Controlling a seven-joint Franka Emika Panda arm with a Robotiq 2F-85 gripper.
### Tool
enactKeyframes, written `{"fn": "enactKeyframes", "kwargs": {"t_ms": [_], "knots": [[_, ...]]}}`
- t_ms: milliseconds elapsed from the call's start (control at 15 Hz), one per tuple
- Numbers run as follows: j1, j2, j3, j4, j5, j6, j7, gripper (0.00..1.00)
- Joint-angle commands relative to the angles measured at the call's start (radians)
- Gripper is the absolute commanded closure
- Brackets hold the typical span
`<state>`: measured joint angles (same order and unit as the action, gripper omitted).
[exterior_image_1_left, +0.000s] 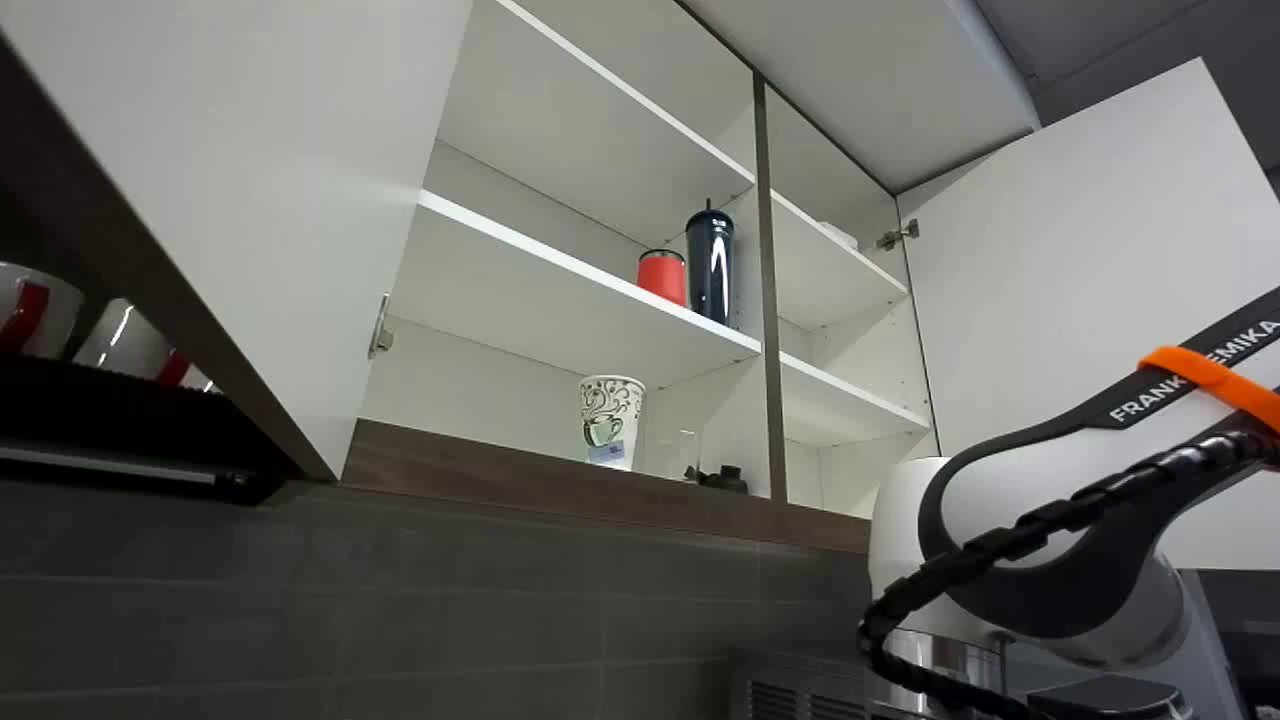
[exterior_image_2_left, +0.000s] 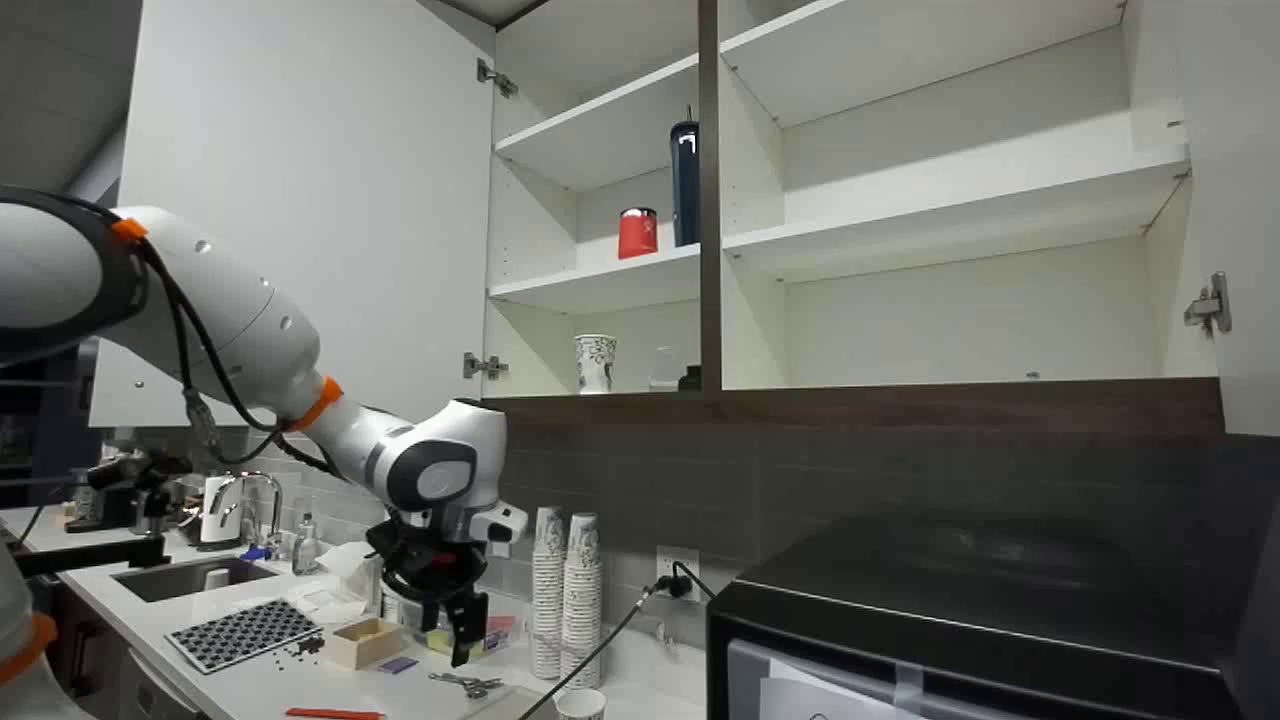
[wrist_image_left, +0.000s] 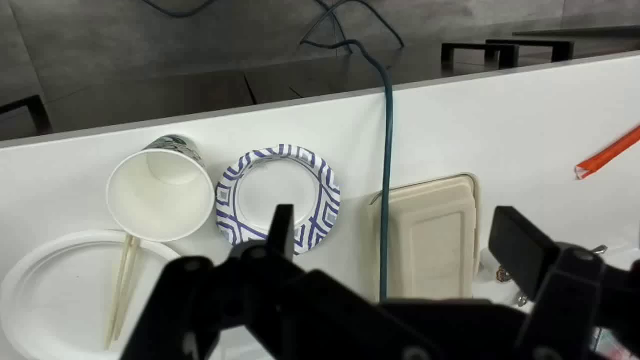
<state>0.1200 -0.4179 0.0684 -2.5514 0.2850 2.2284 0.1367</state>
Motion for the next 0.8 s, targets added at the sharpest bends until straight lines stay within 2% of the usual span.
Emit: {"fn": "enactKeyframes", "kwargs": {"t_ms": [0,200,267,333,600,733], "knots": [[-0.005,0.000,0.005,0.002,0.002,-0.003,-0.002,0.00],[-0.005,0.000,0.005,0.002,0.002,-0.003,-0.002,0.00],[-0.031,0.049,0.009,0.016,-0.010,0.017,0.056,0.00],[-0.063,0.071,0.027,0.003,-0.040,0.089,0.126,0.00],[-0.134,0.185,0.030,-0.055,-0.096,0.408,0.233,0.00],[-0.189,0.241,0.036,-0.084,-0.175,0.540,0.334,0.00]]}}
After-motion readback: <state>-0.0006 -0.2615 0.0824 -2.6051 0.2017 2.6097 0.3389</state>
